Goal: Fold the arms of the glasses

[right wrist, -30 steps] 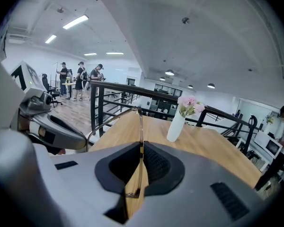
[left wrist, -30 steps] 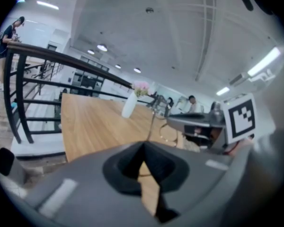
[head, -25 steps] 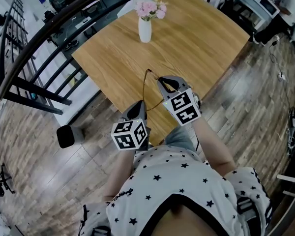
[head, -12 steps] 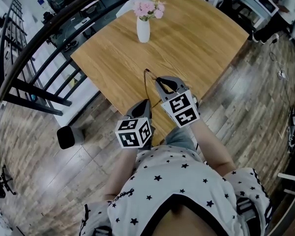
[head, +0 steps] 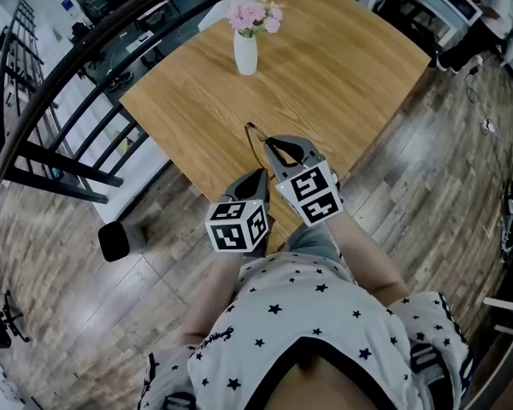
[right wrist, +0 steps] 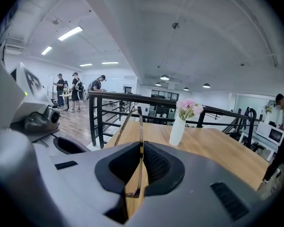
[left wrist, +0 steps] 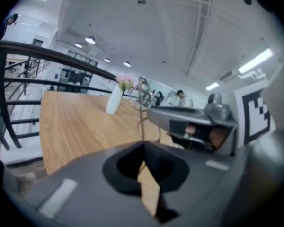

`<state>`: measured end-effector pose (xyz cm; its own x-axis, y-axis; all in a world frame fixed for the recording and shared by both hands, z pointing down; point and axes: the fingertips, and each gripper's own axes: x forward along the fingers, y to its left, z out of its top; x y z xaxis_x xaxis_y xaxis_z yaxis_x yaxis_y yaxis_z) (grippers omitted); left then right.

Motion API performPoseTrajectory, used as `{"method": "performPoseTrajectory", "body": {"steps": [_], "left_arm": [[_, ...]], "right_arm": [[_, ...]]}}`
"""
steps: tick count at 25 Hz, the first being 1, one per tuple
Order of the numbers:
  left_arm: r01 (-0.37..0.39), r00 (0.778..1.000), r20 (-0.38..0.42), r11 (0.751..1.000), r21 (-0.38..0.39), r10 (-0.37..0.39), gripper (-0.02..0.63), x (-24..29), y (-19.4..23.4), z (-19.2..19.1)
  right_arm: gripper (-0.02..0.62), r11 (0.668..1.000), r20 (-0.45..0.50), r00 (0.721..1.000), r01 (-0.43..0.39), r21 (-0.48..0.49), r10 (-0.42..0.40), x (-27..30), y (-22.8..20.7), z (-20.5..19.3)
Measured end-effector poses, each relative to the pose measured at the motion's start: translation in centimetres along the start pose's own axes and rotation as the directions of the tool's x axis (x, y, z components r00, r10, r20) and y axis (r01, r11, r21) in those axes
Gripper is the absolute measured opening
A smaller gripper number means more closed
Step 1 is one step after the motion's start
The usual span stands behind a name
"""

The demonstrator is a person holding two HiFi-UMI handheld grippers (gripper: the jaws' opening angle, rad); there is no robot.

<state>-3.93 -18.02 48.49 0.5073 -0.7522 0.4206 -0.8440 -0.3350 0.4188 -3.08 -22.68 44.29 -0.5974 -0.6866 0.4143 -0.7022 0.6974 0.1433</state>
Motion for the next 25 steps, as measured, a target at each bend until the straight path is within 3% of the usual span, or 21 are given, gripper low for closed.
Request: {"method": "performPoseTrajectory", "body": {"steps": [16, 25], "left_arm": [[0.022, 0.999, -0.028, 1.0, 0.002, -0.022, 0.008, 1.0, -1.0, 0.0], [0.005, 1.0, -0.02, 1.0, -0.001, -0.005, 0.008, 0.1, -0.3, -0.1]], "right_arm": [[0.032, 0.999, 0.031, 0.998, -0.05, 0.02, 0.05, -0.2, 1.2, 0.1], [0.032, 1.0, 0.04, 0.999, -0.005, 0.017, 0.004, -0.1, -0.2, 0.3]]}}
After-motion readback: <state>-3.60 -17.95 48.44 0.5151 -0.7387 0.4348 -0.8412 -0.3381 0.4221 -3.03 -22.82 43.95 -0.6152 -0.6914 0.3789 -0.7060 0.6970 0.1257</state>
